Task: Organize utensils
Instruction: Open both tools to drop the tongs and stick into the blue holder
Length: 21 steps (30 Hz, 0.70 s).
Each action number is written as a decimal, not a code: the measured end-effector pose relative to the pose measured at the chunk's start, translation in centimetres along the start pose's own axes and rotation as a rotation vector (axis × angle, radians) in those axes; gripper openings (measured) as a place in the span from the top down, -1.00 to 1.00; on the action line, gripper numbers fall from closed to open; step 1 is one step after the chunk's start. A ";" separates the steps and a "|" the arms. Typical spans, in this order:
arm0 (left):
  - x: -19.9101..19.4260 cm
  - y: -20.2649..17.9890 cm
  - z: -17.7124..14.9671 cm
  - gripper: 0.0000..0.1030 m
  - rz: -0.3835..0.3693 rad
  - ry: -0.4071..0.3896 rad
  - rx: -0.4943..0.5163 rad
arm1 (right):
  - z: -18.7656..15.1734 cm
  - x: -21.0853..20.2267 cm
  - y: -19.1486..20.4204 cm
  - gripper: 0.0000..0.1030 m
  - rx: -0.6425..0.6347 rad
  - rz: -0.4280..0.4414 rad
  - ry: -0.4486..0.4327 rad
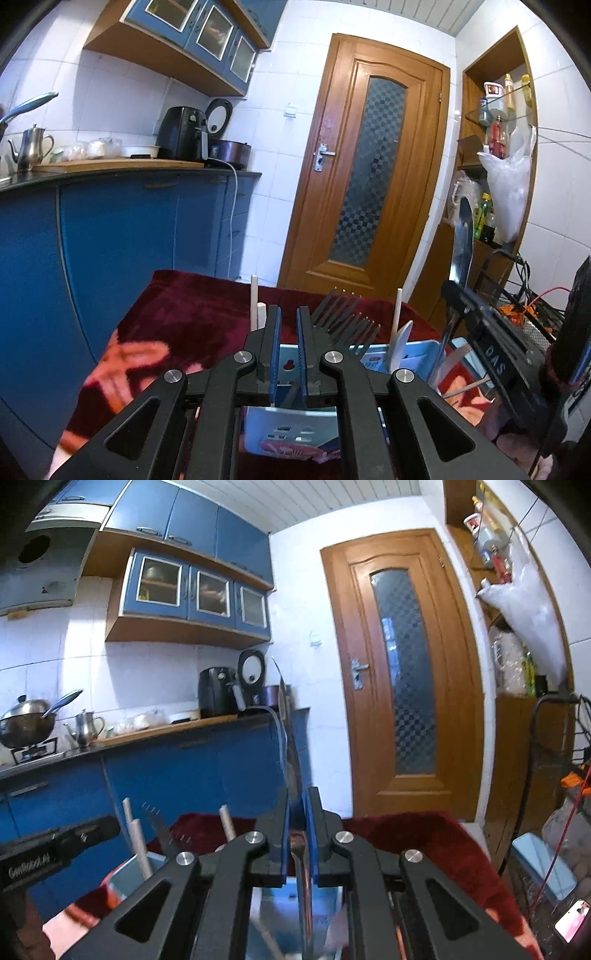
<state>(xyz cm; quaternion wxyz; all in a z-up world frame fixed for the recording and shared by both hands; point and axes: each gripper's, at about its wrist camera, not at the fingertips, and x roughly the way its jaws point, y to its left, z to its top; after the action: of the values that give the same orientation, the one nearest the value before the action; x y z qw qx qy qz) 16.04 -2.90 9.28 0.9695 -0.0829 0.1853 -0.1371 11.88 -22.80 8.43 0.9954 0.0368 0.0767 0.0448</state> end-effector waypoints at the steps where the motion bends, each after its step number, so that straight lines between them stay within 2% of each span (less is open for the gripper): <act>1: -0.1 0.0 0.0 0.84 0.001 0.000 0.000 | -0.1 -0.3 0.0 0.80 -0.003 0.004 0.002; 5: -0.7 0.2 -0.1 0.84 0.002 0.003 -0.005 | -0.5 -1.0 -0.1 0.71 0.003 0.031 0.035; 7: -1.1 0.2 -0.2 0.84 0.005 0.007 -0.008 | -0.7 -1.3 -0.4 0.31 0.022 0.039 0.055; 8: -1.3 0.2 -0.3 0.84 0.007 0.011 -0.009 | -0.8 -1.5 -0.5 0.27 0.033 0.040 0.055; 15: -3.6 0.1 -0.6 0.84 0.008 0.021 0.006 | -0.2 -4.2 -1.2 0.24 0.088 0.048 0.048; 21: -6.3 -0.4 -0.4 0.83 0.001 0.018 0.024 | 0.4 -7.5 -0.6 0.22 0.069 0.040 0.055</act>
<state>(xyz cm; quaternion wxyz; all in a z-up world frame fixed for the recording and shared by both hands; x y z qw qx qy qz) 10.19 -1.51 11.13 0.9688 -0.0700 0.1925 -0.1395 4.56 -24.10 9.90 0.9899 0.0715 0.1049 0.0628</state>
